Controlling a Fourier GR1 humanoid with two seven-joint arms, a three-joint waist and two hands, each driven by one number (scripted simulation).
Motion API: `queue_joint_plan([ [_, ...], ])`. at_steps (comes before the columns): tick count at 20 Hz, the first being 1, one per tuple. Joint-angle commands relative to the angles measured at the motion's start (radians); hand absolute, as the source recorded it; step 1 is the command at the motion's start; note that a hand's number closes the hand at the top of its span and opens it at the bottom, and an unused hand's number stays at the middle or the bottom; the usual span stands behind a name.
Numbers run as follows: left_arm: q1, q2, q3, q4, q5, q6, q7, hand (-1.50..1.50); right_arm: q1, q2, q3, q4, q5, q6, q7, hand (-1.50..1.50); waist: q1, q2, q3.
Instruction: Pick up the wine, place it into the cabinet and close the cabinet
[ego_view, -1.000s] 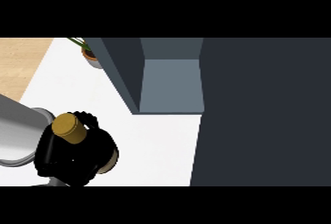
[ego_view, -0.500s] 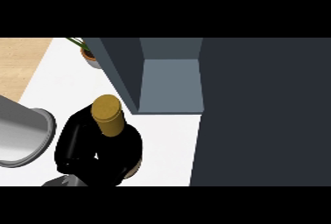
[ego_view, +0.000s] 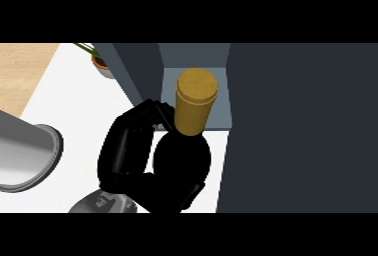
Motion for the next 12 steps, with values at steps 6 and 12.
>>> queue_joint_plan([
  [6,-0.174,-0.004,-0.069,0.158,-0.001,0.194,-0.035,1.50,0.047,-0.027,-0.073,-0.122,-0.147,0.031,0.038,-1.50,-0.004,0.001,0.000],
  [12,-0.279,-0.004,-0.058,0.274,0.016,0.236,-0.054,1.50,-0.059,-0.029,-0.072,-0.112,-0.113,-0.021,0.120,-1.50,-0.005,0.002,-0.001],
])
